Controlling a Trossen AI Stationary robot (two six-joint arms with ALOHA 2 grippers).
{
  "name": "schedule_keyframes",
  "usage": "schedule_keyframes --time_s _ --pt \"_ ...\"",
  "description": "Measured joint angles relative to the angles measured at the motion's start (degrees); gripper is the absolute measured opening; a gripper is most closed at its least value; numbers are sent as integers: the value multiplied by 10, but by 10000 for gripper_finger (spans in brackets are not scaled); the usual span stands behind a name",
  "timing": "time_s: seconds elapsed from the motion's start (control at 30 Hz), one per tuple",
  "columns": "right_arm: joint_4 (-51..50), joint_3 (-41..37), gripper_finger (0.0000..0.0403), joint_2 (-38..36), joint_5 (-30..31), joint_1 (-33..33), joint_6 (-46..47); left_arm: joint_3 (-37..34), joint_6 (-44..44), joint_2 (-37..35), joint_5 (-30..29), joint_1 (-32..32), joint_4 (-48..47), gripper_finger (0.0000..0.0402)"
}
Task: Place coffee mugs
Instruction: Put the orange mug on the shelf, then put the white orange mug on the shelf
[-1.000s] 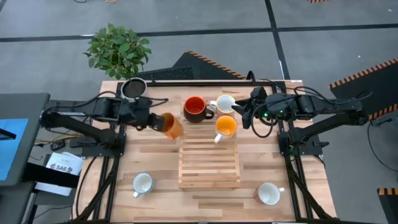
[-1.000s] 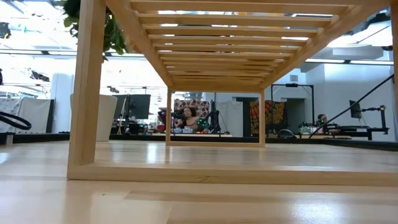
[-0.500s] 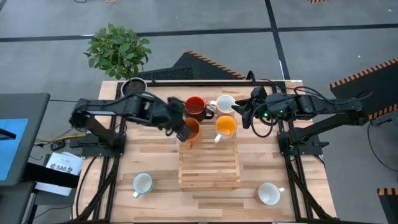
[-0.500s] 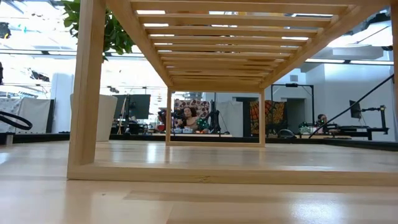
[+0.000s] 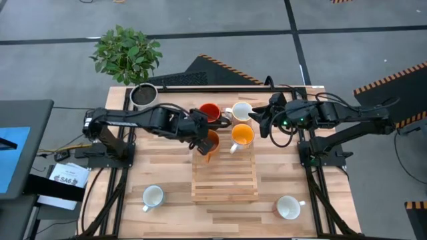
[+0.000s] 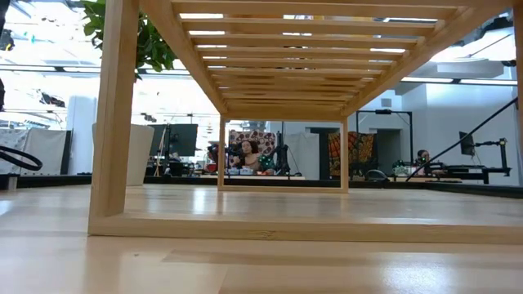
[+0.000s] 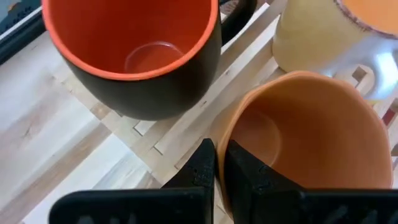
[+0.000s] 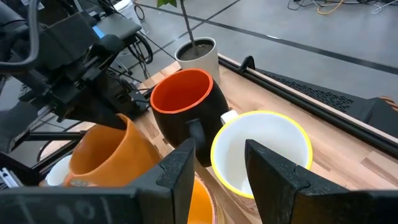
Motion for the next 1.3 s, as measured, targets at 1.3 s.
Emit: schedule_keyframes --time_s 1.3 --pt "18 0 166 0 0 0 0 15 205 -88 -222 -19 8 115"
